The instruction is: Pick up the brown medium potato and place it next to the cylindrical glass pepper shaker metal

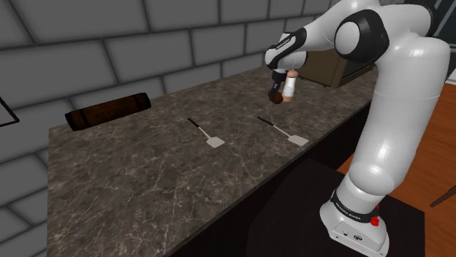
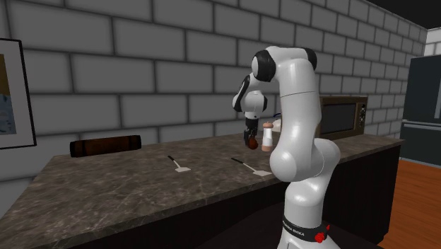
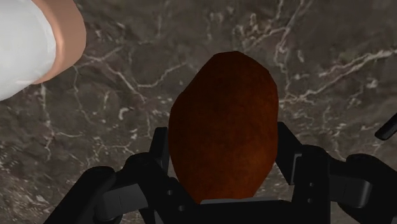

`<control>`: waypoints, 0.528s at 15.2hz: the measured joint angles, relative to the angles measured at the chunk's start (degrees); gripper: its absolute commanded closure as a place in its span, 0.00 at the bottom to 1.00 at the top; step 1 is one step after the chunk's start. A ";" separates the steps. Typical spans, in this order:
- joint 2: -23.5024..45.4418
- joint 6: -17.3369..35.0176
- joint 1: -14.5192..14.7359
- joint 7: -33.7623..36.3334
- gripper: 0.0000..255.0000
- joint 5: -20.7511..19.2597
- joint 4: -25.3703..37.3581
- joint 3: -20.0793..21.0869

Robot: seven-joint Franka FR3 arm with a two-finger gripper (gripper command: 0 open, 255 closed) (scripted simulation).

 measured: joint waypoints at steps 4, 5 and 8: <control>1.60 2.64 -0.28 -0.87 1.00 1.26 -1.26 0.39; 1.98 3.16 -0.32 -1.01 1.00 1.53 -1.44 0.50; 2.24 3.56 -0.39 -1.19 1.00 1.73 -1.61 0.57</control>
